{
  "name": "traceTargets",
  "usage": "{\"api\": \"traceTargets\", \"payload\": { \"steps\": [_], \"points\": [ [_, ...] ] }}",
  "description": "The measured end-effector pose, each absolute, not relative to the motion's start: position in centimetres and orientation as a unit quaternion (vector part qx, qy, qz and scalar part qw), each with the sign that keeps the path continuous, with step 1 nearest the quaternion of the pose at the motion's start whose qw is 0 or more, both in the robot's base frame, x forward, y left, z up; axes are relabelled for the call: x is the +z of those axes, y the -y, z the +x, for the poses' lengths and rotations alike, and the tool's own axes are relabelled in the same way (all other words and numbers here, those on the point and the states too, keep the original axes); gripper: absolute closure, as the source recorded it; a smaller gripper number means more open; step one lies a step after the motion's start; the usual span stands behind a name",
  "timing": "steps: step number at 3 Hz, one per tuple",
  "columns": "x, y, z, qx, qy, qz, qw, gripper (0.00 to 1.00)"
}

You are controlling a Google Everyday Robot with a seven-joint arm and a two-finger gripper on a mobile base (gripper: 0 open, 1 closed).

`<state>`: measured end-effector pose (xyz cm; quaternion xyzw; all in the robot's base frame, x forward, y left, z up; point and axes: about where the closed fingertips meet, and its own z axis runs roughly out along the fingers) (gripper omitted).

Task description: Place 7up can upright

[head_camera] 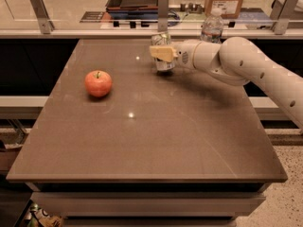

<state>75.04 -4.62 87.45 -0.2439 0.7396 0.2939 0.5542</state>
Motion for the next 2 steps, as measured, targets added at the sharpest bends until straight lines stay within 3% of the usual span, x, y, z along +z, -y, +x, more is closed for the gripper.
{"api": "traceTargets", "payload": {
  "steps": [2],
  "points": [
    [88.72,4.67,74.51,0.299,-0.702,-0.243,0.599,1.0]
  ]
}}
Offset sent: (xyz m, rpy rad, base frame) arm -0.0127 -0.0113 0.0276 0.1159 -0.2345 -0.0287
